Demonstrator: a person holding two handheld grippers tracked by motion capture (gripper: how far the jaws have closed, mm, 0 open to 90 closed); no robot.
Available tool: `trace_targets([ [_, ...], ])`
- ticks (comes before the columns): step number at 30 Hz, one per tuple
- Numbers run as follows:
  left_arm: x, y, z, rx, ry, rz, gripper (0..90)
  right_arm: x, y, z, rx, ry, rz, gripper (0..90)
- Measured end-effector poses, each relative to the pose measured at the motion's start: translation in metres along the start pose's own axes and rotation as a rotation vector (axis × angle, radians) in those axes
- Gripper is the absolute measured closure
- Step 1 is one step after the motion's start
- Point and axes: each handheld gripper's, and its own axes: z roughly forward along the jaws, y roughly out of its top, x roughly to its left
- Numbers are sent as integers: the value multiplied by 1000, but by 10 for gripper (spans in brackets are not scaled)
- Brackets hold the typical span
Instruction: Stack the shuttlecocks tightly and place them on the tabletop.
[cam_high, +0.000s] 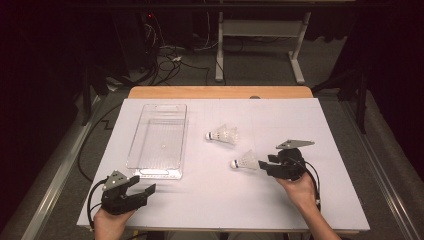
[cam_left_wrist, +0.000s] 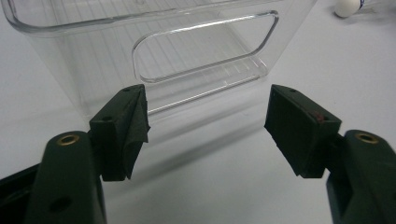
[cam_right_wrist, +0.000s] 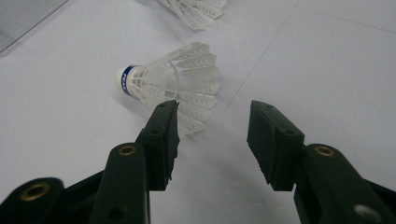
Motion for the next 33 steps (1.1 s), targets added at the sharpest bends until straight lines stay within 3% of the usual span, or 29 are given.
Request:
trace_targets([
  [7,0,0,0,-1,-1,-1,310,6,-4,-4,-19,12,-18,552],
  [21,0,0,0,-5,-2,-1,310,18,-5,-1,-6,49,-49,634],
  [33,0,0,0,1,-3,3,310,18,-3,8,32,52,-52,708],
])
